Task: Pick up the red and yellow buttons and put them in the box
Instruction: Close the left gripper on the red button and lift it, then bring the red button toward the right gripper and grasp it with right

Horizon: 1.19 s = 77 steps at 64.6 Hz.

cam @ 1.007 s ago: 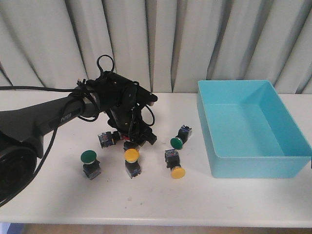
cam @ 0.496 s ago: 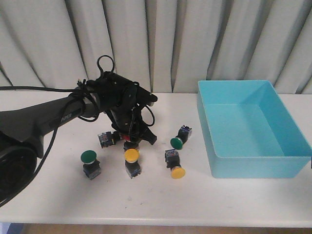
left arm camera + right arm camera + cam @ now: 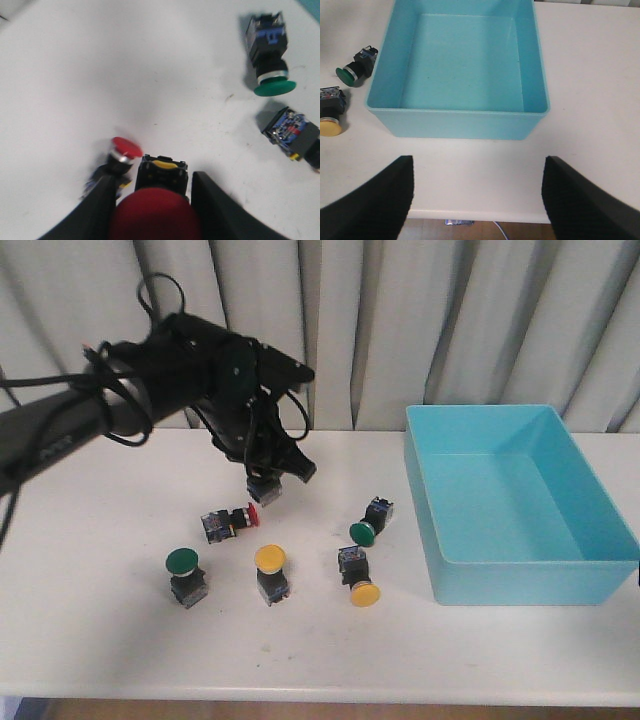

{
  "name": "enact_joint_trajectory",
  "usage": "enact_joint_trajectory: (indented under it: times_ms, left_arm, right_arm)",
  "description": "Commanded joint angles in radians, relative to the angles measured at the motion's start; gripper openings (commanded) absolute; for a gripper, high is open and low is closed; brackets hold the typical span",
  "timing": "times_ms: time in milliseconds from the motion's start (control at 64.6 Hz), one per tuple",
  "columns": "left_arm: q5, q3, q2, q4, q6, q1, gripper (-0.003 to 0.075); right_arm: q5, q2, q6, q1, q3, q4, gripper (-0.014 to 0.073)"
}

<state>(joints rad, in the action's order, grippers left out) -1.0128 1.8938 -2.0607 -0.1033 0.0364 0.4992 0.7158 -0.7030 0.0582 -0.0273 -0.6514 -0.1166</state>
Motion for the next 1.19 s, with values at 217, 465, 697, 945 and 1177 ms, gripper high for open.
enact_joint_trajectory:
  times_ms: [217,465,697,945,1177]
  left_arm:
    - [0.001,-0.195,0.381,-0.03,-0.014,-0.002,0.0161]
    - [0.22,-0.585,0.657,-0.018,-0.061,-0.002,0.0161]
    - [0.478,-0.894,0.816,0.046,-0.046,-0.001,0.0161]
    - [0.701,-1.104,0.861,0.068,0.073,-0.001,0.0161]
    - [0.703,-1.103,0.861,0.137,0.182,0.013,0.0164]
  right_arm:
    - [-0.059,-0.003,-0.009,0.005,-0.035,-0.005,0.0509]
    - [-0.059,-0.003,-0.009,0.005,-0.035,-0.005,0.0509]
    - [-0.068,-0.003,-0.009,0.005,-0.014,-0.005,0.0509]
    - [-0.08,-0.003,-0.009,0.005,0.061,0.005,0.0509]
    - [-0.081,-0.01,-0.107,0.002,0.059,0.102,0.0509]
